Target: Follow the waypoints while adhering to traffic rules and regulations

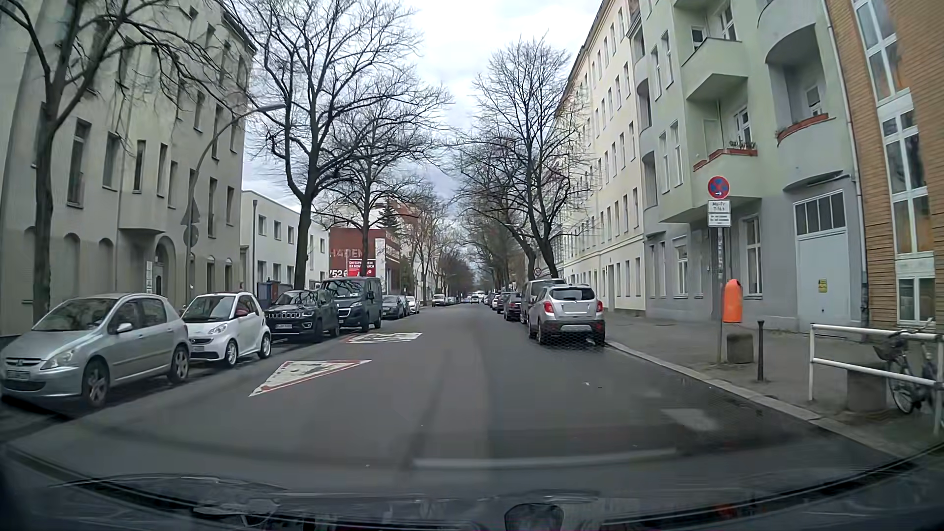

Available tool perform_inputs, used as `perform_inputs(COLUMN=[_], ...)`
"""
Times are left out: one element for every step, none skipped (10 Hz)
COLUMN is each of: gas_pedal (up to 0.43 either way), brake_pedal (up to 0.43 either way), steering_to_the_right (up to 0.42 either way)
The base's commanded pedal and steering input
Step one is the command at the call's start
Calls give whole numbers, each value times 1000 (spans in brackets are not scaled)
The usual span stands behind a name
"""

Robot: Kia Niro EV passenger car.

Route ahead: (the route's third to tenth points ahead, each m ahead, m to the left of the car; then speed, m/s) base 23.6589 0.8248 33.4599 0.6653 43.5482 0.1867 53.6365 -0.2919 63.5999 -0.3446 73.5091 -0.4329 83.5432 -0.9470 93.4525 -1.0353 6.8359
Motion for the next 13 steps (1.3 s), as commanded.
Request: perform_inputs(gas_pedal=[47,67,67,67,67,67,67,67,67,67,67,67,67], brake_pedal=[12,12,12,12,12,12,12,12,12,12,12,12,12], steering_to_the_right=[-15,-15,-14,-14,-15,-20,-23,-20,-16,-14,-14,-13,-9])
